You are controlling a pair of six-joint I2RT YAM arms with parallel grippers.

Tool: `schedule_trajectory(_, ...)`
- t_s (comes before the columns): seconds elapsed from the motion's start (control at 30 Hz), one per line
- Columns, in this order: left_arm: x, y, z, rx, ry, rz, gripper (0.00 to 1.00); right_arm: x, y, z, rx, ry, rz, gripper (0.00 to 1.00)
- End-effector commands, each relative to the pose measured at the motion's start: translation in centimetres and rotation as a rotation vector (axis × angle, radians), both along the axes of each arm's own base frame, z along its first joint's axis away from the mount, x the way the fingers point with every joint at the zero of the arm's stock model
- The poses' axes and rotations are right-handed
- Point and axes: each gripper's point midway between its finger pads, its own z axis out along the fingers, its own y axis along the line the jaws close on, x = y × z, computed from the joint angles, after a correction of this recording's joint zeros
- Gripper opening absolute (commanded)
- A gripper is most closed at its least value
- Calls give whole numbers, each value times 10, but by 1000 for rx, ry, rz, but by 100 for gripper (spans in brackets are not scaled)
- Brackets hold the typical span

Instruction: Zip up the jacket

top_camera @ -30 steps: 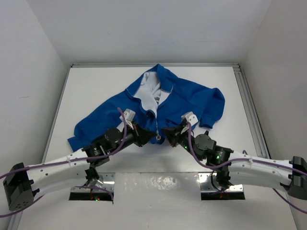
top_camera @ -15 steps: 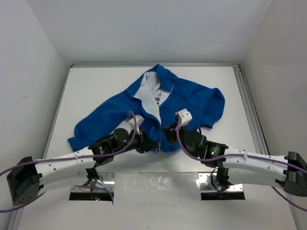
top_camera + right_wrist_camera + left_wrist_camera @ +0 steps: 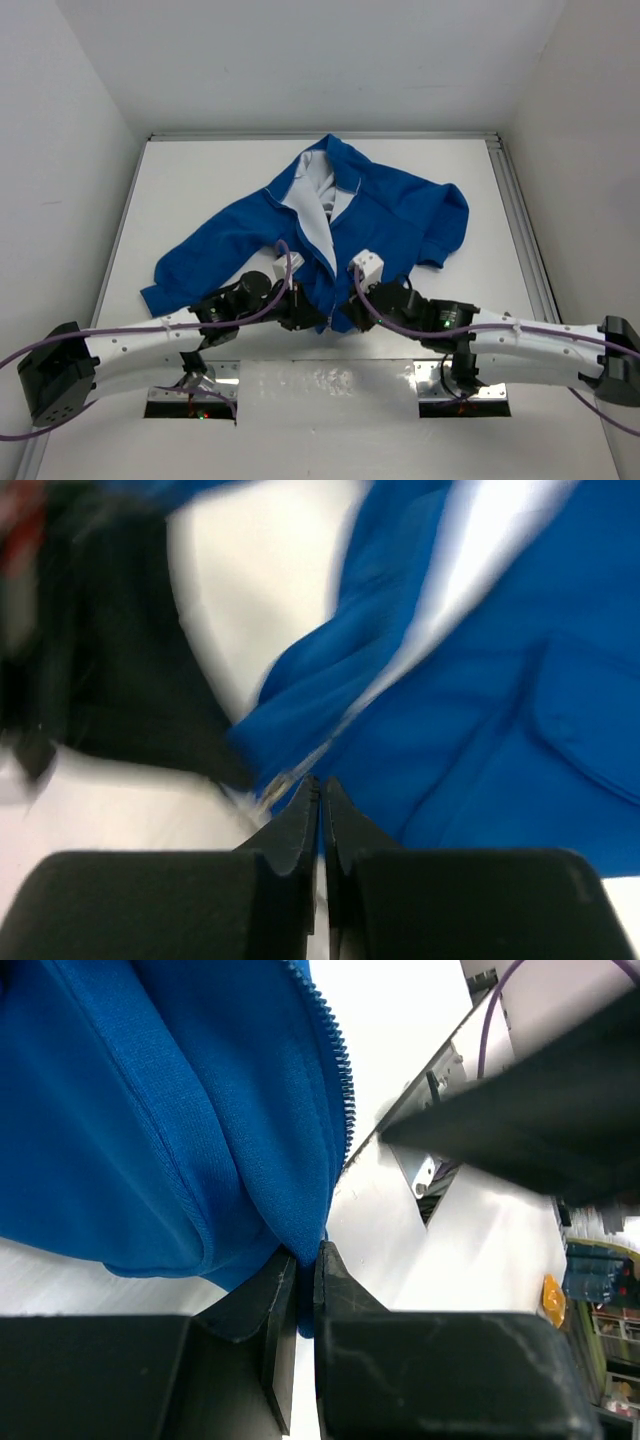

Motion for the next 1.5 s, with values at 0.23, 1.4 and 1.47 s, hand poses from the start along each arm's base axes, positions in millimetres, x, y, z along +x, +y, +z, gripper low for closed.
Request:
schedule_trajectory(0.23, 10, -3, 19, -77, 58, -63, 0, -60, 26, 11, -332, -374, 384, 16)
schedule_trajectory(1.4, 17, -10, 33, -174, 158, -46, 0, -120, 44, 11, -445, -773, 427, 53)
schedule_trajectory(1.47, 16, -10, 32, -173, 162, -50, 0, -122, 42, 18, -410, -751, 401, 52)
